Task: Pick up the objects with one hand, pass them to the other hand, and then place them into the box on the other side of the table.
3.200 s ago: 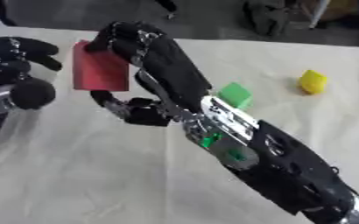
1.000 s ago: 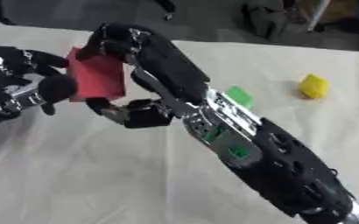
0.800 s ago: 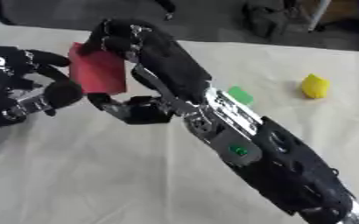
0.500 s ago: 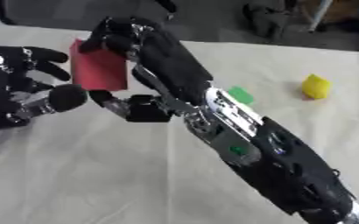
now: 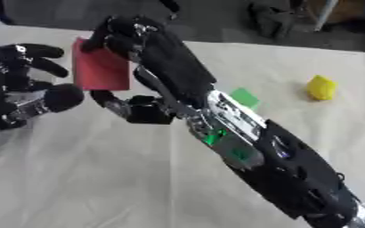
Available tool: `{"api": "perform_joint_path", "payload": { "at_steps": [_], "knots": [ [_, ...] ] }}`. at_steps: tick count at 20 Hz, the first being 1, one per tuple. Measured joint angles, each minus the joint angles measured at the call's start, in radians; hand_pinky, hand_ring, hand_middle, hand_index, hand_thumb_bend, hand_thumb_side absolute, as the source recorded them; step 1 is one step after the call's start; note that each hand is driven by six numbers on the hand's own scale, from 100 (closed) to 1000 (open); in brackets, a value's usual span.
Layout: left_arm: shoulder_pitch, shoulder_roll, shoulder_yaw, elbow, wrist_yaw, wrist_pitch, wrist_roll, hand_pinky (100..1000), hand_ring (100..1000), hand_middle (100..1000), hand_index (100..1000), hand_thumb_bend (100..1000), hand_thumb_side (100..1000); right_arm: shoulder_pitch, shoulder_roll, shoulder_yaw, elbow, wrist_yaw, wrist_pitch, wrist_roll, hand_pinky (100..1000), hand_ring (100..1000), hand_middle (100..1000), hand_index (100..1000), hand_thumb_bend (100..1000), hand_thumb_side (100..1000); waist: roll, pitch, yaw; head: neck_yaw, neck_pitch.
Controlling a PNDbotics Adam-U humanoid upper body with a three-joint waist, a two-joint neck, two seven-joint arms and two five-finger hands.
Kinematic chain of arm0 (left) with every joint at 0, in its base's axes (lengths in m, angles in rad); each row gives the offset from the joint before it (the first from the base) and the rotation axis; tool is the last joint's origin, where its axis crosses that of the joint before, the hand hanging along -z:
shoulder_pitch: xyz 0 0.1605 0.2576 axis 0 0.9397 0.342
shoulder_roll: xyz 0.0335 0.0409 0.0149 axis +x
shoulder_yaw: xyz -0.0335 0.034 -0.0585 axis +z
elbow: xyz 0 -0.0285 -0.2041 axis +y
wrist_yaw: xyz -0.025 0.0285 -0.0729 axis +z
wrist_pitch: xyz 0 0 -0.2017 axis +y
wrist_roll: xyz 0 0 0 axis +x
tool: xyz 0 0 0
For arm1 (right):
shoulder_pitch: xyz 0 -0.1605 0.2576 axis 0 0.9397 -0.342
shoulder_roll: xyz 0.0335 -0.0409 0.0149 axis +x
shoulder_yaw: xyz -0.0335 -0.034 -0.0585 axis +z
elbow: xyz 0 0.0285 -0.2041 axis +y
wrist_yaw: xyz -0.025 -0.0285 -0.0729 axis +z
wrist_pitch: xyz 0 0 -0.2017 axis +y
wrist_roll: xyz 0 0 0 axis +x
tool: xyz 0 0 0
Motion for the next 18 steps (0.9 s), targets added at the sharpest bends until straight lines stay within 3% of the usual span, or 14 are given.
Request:
{"api": "perform_joint_path", "payload": {
  "at_steps": [18],
  "knots": [
    [0.009, 0.0, -0.019, 0.0, 0.24, -0.156, 0.156, 969, 486, 742, 883, 1000, 409, 0.0, 0.001, -0.001, 0.0, 0.025, -0.04, -0.043, 742, 308, 522, 440, 100, 100, -0.001, 0.001, -0.001, 0.001, -0.012]
  ]
}}
